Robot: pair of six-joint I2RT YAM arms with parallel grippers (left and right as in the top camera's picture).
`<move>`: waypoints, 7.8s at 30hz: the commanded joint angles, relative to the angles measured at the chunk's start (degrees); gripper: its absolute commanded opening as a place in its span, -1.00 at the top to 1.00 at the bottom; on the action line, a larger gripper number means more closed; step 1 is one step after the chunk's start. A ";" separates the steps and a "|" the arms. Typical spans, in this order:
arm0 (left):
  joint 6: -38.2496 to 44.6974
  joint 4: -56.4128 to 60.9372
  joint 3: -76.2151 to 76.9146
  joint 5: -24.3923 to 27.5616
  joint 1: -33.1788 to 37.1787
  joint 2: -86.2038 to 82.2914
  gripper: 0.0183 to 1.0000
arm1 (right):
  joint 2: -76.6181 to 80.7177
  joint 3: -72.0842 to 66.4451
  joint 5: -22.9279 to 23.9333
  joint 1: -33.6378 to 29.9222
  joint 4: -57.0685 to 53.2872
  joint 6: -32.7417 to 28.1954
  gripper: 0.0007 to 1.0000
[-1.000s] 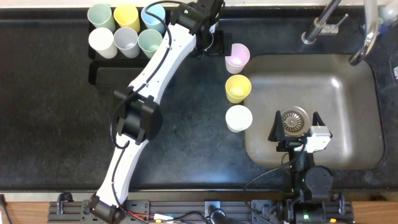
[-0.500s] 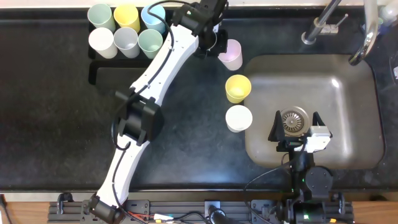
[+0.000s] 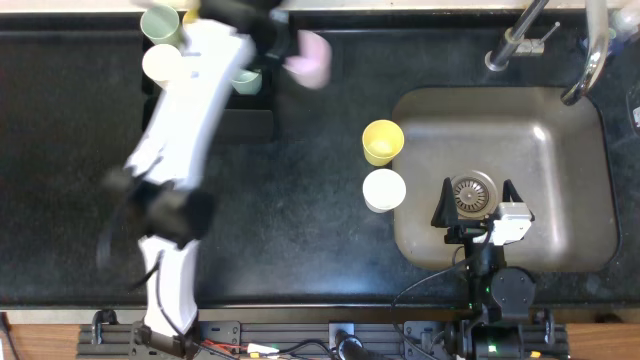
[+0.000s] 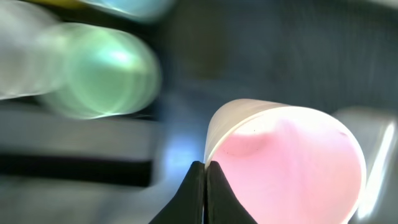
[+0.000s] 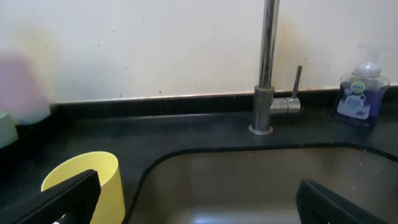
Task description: Store Cups
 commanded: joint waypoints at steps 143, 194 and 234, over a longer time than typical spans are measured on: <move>-20.02 15.34 -45.62 1.38 16.02 -19.45 0.96 | -0.44 -0.76 -0.20 -0.37 0.28 0.22 -0.99; -23.02 22.58 -50.49 -9.33 15.26 -14.27 0.96 | -0.44 -0.76 -0.20 -0.37 0.28 0.22 -0.99; 26.97 42.86 -97.18 -9.86 9.44 -79.43 -1.00 | -0.44 -0.76 -0.20 -0.37 0.28 0.22 -0.99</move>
